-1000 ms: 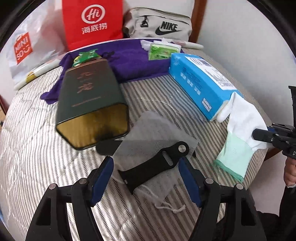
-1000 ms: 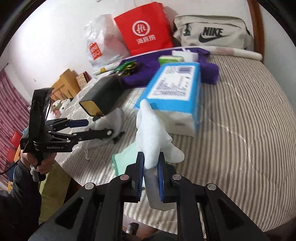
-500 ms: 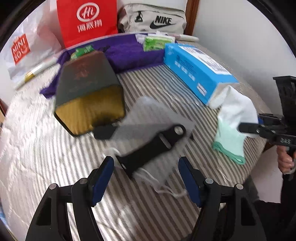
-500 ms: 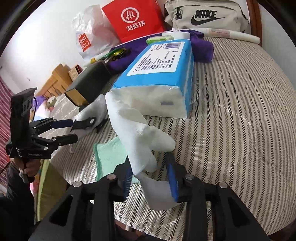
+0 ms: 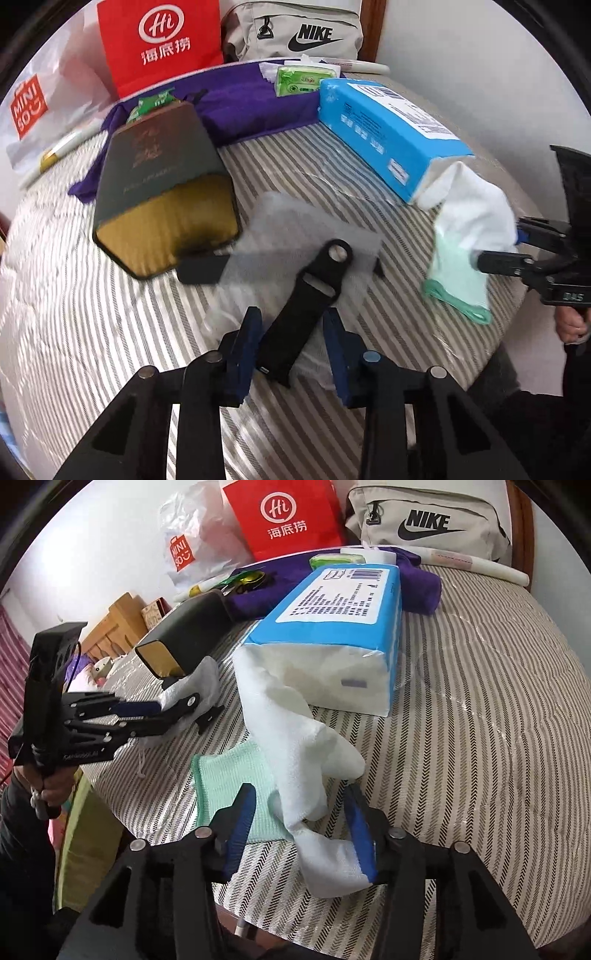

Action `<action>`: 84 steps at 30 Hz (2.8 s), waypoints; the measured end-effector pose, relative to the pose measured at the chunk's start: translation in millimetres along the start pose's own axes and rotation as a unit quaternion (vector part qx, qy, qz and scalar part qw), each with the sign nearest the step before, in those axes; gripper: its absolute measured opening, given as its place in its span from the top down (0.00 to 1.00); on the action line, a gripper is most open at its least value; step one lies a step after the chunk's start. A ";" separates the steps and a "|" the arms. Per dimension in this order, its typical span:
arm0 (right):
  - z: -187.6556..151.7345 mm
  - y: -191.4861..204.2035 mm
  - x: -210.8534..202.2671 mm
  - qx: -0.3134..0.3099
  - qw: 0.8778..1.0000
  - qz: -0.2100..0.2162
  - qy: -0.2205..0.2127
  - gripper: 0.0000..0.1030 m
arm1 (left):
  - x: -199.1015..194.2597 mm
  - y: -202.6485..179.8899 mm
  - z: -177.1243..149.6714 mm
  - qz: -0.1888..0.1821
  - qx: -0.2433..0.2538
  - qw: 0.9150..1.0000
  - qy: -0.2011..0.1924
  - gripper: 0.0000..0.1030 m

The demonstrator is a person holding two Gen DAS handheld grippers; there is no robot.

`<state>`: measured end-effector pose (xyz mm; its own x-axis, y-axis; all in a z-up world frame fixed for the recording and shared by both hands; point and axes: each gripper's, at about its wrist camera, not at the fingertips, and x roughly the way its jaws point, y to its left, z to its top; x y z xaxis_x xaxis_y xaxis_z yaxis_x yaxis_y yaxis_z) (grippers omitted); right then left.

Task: Organize soft objects
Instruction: 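Lift the white glove with the right gripper while the left gripper grasps the grey mesh bag, then carry the white glove and grey mesh bag over the purple towel with both grippers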

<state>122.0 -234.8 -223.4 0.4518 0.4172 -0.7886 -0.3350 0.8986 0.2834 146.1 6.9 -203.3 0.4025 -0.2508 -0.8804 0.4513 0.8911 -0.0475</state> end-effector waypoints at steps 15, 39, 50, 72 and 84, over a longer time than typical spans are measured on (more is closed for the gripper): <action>-0.2 2.2 -0.2 0.011 1.000 0.010 0.002 0.37 | -1.1 -9.9 -2.8 0.026 0.001 1.000 0.002 0.74; 0.7 13.4 6.3 0.001 1.000 0.002 -0.002 0.17 | -8.1 -0.9 -11.0 -0.021 -0.067 0.997 -0.017 0.76; 4.9 17.1 9.8 0.006 1.000 -0.029 0.000 0.27 | -8.2 -11.6 -13.1 0.003 -0.060 0.998 -0.029 0.79; 11.5 26.7 -29.8 0.012 0.999 -0.008 -0.046 0.83 | -37.7 2.3 -23.8 -0.022 -0.110 0.993 -0.048 0.81; 12.8 33.8 -47.1 0.005 0.998 0.002 -0.063 0.83 | -43.8 1.2 -27.2 -0.021 -0.111 0.992 -0.051 0.81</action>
<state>100.0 -222.4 -169.6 0.5506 0.4337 -0.7133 -0.3286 0.8981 0.2924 107.4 29.2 -177.6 0.4717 -0.3158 -0.8233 0.2870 0.9378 -0.1953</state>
